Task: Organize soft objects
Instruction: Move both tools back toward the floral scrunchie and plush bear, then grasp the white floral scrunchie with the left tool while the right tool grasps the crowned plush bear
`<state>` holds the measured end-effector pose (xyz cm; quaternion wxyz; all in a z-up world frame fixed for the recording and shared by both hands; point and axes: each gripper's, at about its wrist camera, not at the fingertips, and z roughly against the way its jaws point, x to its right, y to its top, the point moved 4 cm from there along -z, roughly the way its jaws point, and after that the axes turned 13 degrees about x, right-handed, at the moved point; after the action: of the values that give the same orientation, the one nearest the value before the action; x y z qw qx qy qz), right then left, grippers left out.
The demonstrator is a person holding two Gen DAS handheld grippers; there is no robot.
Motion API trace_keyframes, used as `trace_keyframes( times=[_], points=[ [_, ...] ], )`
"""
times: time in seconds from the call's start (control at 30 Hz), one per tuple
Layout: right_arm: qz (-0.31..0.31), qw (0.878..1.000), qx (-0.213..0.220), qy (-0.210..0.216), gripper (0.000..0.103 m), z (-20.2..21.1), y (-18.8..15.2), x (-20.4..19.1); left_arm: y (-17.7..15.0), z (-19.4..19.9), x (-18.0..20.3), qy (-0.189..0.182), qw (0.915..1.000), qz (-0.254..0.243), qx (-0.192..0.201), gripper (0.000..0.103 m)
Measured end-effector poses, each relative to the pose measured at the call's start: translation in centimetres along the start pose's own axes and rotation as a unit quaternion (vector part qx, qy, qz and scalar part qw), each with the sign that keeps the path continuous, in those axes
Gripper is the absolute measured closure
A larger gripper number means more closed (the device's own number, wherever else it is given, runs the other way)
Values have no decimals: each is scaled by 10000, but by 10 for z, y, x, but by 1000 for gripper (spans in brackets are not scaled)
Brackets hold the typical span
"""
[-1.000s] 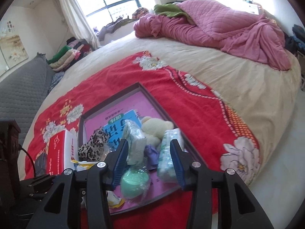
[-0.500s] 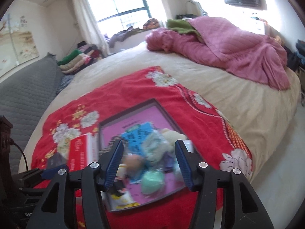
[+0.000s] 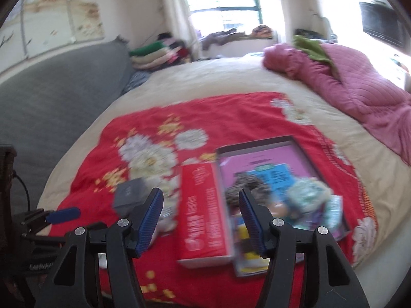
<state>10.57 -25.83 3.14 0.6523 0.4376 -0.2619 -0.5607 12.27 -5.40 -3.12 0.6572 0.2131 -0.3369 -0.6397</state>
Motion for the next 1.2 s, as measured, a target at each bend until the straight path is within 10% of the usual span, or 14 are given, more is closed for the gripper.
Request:
trace_keyframes(
  times=[0.33, 0.83, 1.2],
  points=[
    [406, 9950, -852, 325, 40, -50, -44, -87, -53, -30, -83, 266, 9961, 622, -569, 26],
    [531, 9843, -1681, 20, 39, -114, -91, -108, -89, -97, -108, 405, 9873, 792, -1314, 29],
    [45, 9732, -2279, -316, 39, -166, -125, -106, -85, -98, -133, 306, 9893, 944, -1073, 80]
  ],
)
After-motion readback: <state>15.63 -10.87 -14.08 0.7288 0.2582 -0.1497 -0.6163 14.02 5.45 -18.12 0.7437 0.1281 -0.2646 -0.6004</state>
